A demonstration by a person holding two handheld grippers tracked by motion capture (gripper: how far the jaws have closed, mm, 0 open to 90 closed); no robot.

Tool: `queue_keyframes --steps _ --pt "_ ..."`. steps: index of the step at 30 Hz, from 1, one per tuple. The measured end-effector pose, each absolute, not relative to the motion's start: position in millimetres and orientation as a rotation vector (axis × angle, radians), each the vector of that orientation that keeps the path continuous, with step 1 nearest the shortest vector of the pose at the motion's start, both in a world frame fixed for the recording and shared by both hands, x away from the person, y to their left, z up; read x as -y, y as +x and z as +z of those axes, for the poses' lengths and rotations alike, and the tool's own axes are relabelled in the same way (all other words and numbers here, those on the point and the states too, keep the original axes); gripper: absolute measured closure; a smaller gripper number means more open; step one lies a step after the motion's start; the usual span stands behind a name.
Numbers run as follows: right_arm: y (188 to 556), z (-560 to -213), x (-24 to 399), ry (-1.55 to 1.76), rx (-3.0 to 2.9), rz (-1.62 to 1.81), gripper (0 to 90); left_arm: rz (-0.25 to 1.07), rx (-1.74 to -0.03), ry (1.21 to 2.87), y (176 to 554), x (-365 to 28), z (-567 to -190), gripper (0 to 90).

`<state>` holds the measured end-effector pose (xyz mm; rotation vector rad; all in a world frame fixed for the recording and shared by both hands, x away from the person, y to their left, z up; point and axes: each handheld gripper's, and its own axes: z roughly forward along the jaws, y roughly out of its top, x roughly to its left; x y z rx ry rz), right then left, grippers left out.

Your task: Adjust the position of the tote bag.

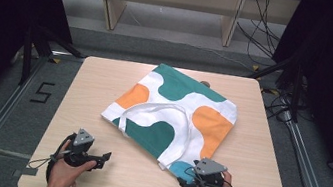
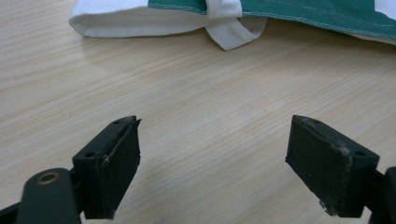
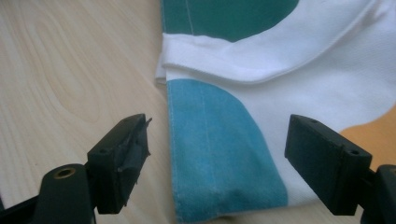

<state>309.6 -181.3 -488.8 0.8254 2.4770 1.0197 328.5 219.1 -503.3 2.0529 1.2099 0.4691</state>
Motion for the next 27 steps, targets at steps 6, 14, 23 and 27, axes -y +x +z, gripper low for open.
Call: queue_keyframes --steps 6,14,23,27 --pt "308 -497 170 0.772 -2.501 0.922 24.3 0.466 -1.221 2.026 329 -218 -504 16.9" --pt "308 -500 170 0.749 -2.503 0.851 27.4 0.458 -1.208 2.056 329 -219 -503 17.2" --pt "309 -500 175 0.682 -2.481 0.767 31.3 0.459 -1.204 2.057 329 -220 -503 17.5" --pt "308 -498 174 0.737 -2.47 0.805 31.7 0.459 -1.218 2.017 329 -218 -505 17.6"
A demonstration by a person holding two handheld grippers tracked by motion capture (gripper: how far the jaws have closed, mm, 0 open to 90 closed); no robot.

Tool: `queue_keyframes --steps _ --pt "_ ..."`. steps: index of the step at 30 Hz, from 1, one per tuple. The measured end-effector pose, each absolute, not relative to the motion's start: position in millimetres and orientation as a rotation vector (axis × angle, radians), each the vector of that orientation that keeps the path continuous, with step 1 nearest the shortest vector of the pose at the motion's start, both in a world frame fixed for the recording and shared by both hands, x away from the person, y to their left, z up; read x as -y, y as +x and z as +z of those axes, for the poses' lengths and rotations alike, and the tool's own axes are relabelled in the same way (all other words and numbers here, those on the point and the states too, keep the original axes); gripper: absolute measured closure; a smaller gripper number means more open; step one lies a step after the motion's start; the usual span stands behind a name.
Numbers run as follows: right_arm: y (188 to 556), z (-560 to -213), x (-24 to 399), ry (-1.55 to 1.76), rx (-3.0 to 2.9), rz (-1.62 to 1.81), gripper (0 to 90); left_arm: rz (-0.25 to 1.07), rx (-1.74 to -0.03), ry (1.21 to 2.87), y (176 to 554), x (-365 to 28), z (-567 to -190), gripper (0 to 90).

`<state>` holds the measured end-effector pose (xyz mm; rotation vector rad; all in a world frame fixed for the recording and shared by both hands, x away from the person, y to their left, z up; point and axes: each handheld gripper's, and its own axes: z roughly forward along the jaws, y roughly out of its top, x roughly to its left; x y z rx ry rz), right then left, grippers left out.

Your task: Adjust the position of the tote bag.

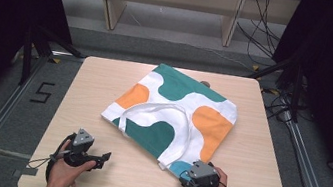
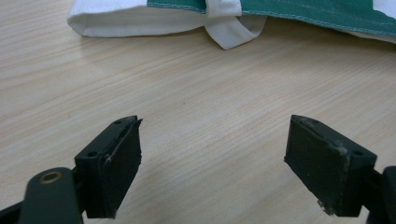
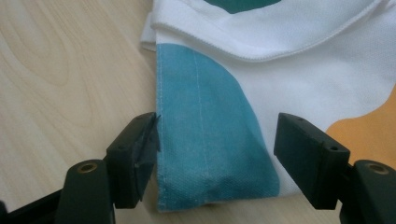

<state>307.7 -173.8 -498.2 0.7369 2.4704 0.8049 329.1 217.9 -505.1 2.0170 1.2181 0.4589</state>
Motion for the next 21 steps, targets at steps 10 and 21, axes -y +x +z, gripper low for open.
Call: queue_keyframes --steps 10,21 --pt "309 -493 176 0.699 -2.421 0.859 41.3 0.465 -1.203 2.054 329 -221 -503 17.6" --pt "312 -501 178 0.579 -2.488 0.75 64.9 0.454 -1.215 2.051 330 -223 -503 17.6"
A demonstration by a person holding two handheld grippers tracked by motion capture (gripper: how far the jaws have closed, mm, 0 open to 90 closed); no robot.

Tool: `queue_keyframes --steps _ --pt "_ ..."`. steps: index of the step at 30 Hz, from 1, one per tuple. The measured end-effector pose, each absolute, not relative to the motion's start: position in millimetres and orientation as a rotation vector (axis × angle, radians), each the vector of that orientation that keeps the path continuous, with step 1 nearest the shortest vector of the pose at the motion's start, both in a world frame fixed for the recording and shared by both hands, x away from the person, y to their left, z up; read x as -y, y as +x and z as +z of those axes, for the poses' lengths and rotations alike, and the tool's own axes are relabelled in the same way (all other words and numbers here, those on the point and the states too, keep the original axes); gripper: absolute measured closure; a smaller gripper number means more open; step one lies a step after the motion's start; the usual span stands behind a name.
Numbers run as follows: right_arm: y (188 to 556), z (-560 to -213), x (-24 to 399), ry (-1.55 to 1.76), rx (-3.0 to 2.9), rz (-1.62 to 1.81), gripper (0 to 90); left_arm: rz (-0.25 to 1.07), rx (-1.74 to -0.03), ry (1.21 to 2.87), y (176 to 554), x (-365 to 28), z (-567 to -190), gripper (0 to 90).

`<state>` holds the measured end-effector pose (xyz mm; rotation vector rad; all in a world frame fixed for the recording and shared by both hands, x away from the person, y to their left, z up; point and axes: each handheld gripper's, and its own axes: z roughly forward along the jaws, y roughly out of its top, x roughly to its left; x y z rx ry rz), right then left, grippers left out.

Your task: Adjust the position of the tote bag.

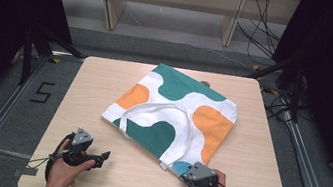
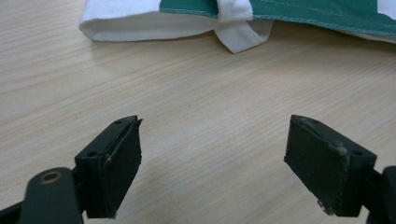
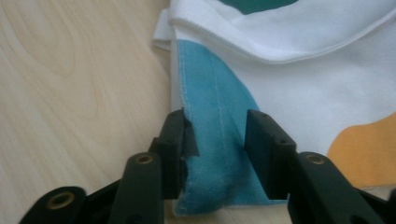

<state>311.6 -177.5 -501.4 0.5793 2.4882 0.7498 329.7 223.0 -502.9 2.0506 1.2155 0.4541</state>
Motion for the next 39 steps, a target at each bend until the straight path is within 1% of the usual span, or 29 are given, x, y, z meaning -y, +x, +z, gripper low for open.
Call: queue_keyframes --steps 1,2,3,4,5,10,11,12,13,14,15,17,19,21,22,23,24,25,29,32,33,35,37,39 --pt "311 -500 179 0.618 -2.487 0.745 69.7 0.475 -1.214 2.05 330 -224 -503 17.6" --pt "311 -500 179 0.618 -2.487 0.745 69.7 0.475 -1.214 2.05 330 -224 -503 17.6" --pt "307 -495 181 0.658 -2.47 0.825 83.5 0.48 -1.23 2.041 330 -225 -502 17.6" --pt "307 -495 181 0.658 -2.47 0.825 83.5 0.48 -1.23 2.041 330 -225 -502 17.6" --pt "309 -489 186 0.66 -2.457 0.855 86.5 0.467 -1.227 2.036 331 -228 -503 17.6" --pt "313 -479 203 0.751 -2.406 0.949 87.4 0.505 -1.27 1.958 333 -228 -505 18.0" --pt "312 -474 211 0.79 -2.396 0.983 87.5 0.534 -1.273 1.956 334 -231 -504 18.4" --pt "313 -472 215 0.781 -2.386 1.006 87.4 0.534 -1.273 1.956 334 -231 -504 19.0" --pt "312 -469 220 0.816 -2.371 1.019 87.4 0.581 -1.27 1.943 335 -231 -503 19.4" --pt "312 -469 220 0.816 -2.371 1.019 87.4 0.581 -1.27 1.943 335 -231 -503 19.4" --pt "312 -464 229 0.827 -2.343 1.047 87.5 0.598 -1.278 1.917 338 -229 -505 19.4" --pt "312 -462 234 0.824 -2.334 1.067 87.5 0.602 -1.278 1.928 341 -227 -506 19.5" --pt "312 -457 244 0.855 -2.296 1.095 87.5 0.634 -1.222 1.945 345 -220 -507 20.4" --pt "311 -454 248 0.848 -2.281 1.092 87.5 0.653 -1.203 1.969 347 -214 -508 21.4" --pt "312 -454 249 0.846 -2.279 1.099 87.5 0.653 -1.203 1.969 347 -214 -508 21.5" --pt "312 -453 250 0.853 -2.277 1.105 87.4 0.658 -1.177 2.023 349 -212 -509 21.5" --pt "313 -452 251 0.847 -2.277 1.104 87.5 0.656 -1.189 1.985 351 -208 -512 21.6" --pt "312 -451 251 0.85 -2.276 1.102 87.5 0.67 -1.184 2.02 352 -209 -511 21.8" --pt "312 -449 253 0.848 -2.265 1.112 87.5 0.68 -1.173 2.04 360 -206 -513 22.0" --pt "313 -448 255 0.847 -2.262 1.113 87.4 0.685 -1.176 2.037 368 -203 -516 22.5" --pt "312 -448 255 0.868 -2.272 1.121 87.4 0.695 -1.206 1.998 373 -199 -519 22.5" --pt "314 -449 257 0.855 -2.262 1.117 87.4 0.683 -1.218 1.971 377 -197 -520 22.8" --pt "314 -449 257 0.854 -2.262 1.118 87.4 0.683 -1.212 1.985 380 -198 -519 22.9" --pt "314 -449 258 0.853 -2.258 1.123 87.3 0.638 -1.237 1.952 385 -195 -521 24.5"
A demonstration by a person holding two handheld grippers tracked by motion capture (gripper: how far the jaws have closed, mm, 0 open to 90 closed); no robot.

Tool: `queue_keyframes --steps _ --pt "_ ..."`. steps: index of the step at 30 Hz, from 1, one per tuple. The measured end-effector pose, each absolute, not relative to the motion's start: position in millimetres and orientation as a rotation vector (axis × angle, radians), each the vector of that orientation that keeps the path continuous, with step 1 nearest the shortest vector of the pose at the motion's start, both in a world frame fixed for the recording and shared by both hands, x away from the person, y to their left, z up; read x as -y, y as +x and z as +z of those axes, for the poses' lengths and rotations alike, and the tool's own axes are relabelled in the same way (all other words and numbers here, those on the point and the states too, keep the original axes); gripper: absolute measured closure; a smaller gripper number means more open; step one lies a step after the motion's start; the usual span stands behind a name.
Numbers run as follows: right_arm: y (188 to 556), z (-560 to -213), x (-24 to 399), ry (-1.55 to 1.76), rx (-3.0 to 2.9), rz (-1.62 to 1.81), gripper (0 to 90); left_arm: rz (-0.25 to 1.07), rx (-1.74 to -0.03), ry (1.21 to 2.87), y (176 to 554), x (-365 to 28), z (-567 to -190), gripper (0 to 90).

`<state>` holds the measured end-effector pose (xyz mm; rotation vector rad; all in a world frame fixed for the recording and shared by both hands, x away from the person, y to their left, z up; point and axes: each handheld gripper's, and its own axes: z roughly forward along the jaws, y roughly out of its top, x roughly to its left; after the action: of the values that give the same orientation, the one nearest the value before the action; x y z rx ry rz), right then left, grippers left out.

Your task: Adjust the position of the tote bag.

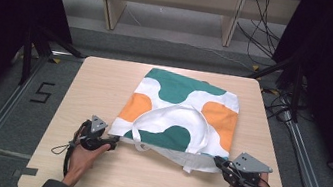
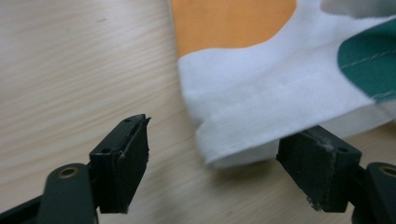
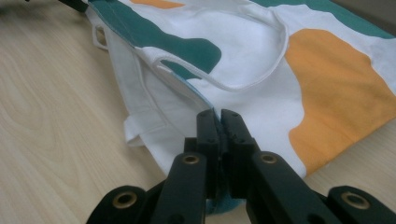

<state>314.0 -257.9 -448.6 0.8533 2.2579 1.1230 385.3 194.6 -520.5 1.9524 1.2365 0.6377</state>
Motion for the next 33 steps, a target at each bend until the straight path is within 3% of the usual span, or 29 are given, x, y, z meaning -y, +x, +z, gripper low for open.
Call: queue_keyframes --steps 1,7,8,10,13,18,24,27,30,31,33 --pt "314 -449 258 0.853 -2.258 1.123 87.3 0.606 -1.238 1.942 388 -192 -521 24.5" --pt "315 -450 259 0.837 -2.266 1.12 86.9 0.733 -1.165 1.966 394 -174 -520 52.8" --pt "315 -450 259 0.841 -2.267 1.121 86.6 0.757 -1.125 1.966 394 -173 -518 52.8" --pt "315 -451 260 0.848 -2.273 1.12 86.2 0.8 -1.074 2.033 393 -172 -514 67.2" --pt "314 -454 262 0.842 -2.286 1.072 84.0 0.764 -1.06 2.027 390 -170 -508 79.4" --pt "313 -461 267 0.872 -2.303 1.028 77.0 0.704 -1.006 2.044 383 -168 -504 81.4" --pt "312 -481 271 0.9 -2.36 0.844 57.5 0.691 -0.93 2.139 372 -169 -496 82.2" --pt "319 -486 276 0.868 -2.32 0.762 52.0 0.64 -0.963 2.084 372 -167 -499 82.3" --pt "321 -488 278 0.87 -2.298 0.717 53.6 0.648 -0.946 2.104 372 -168 -499 82.3" --pt "324 -487 279 0.873 -2.295 0.744 63.7 0.656 -0.927 2.126 371 -167 -498 82.3" --pt "325 -486 279 0.882 -2.287 0.742 68.6 0.654 -0.924 2.113 369 -164 -498 82.3"
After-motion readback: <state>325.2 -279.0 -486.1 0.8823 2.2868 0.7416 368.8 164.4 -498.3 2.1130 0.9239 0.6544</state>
